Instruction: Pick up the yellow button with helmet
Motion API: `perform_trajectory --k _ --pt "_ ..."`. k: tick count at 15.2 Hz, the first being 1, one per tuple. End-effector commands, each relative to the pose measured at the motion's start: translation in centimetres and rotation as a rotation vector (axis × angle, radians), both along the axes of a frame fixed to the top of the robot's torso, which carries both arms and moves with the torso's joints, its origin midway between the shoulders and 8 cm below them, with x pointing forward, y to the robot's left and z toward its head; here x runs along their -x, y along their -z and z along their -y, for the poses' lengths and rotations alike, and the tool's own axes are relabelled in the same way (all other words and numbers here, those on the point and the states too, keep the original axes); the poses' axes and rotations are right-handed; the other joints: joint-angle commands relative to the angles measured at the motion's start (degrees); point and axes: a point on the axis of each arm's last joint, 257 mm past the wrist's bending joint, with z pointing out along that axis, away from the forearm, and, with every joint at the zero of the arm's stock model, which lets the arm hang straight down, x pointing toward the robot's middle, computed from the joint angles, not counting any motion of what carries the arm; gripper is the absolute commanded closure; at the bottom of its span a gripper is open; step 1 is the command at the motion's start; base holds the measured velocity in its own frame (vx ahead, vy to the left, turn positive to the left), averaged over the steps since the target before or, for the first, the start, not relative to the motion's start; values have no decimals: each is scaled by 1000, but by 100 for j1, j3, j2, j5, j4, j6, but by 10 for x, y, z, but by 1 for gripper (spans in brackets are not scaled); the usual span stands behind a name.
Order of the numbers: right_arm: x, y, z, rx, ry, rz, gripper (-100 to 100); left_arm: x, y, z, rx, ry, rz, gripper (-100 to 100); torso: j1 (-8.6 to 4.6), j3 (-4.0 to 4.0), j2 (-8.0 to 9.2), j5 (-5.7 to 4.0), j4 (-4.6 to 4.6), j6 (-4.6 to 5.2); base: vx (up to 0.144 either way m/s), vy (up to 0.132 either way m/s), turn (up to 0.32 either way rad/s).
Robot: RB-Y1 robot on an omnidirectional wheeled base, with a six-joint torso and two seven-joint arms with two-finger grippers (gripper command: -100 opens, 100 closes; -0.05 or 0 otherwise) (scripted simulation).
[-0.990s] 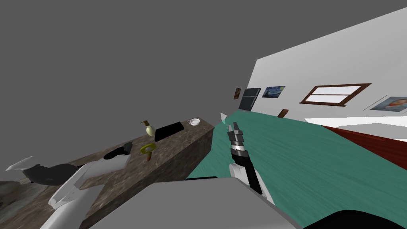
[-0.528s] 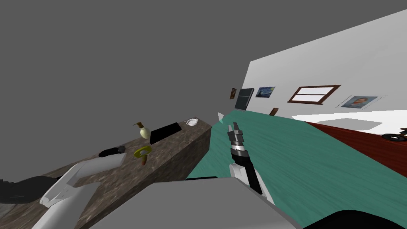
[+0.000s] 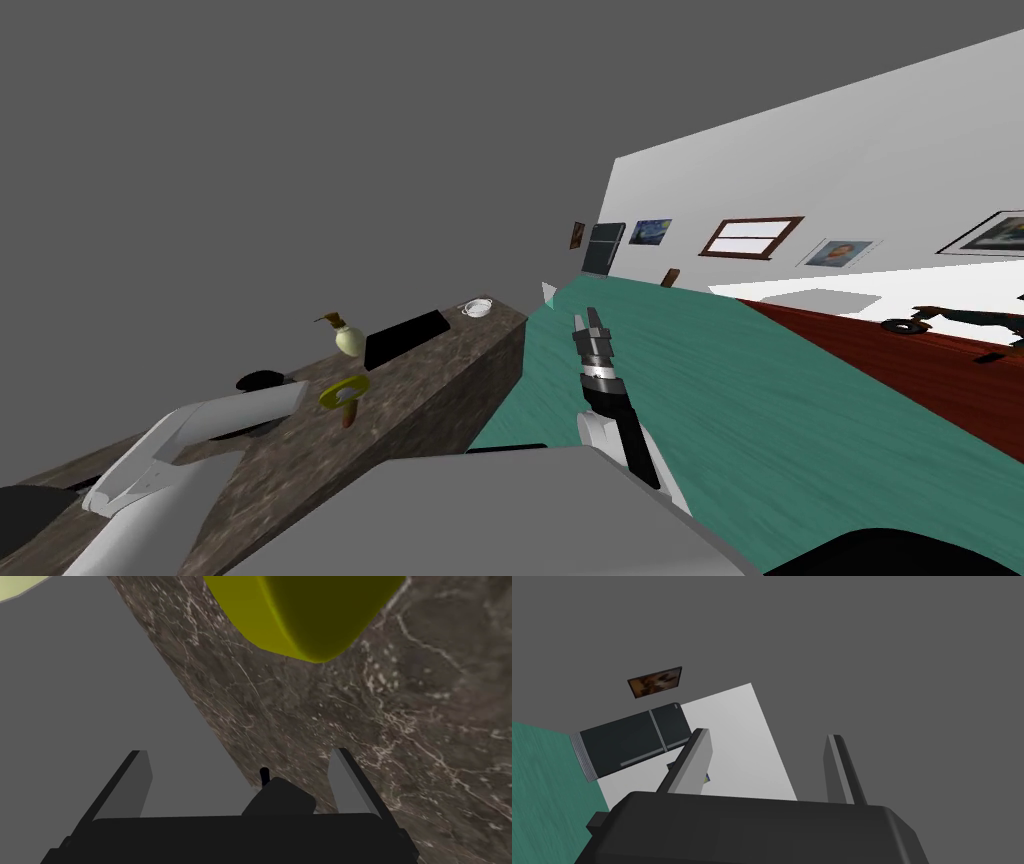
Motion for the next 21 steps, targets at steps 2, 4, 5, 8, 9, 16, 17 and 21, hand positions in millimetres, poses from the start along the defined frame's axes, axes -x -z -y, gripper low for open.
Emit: perform_trajectory --k 2,4,5,8,9,16,17,21 --pt "0 0 0 0 0 0 0 14 1 -6 39 -58 -25 -100 -1 0 -1 -1 0 6 -3 2 -170" --pt "0 0 0 0 0 0 0 20 5 -4 54 -70 -43 -100 0 0 -1 0 0 2 -2 7 -36" --pt "0 0 0 0 0 0 0 27 4 -11 77 -110 -47 -100 0 0 0 0 0 0 -1 2 -135" --pt "0 0 0 0 0 0 0 35 9 -7 101 -129 -74 -100 0 -1 -2 0 0 2 -1 6 -83" --pt "0 0 0 0 0 0 0 43 8 -11 130 -169 -81 -100 0 -1 -1 0 0 0 0 2 -125" --pt "0 0 0 0 0 0 0 70 15 -8 228 -271 -135 -100 1 -2 -3 1 -1 0 2 7 -110" --pt "0 0 0 0 0 0 0 74 17 -5 240 -279 -147 -100 0 -2 -3 0 -1 5 3 8 -166" --pt "0 0 0 0 0 0 0 88 20 1 296 -330 -180 -100 3 -3 -5 0 -1 3 6 12 -89"
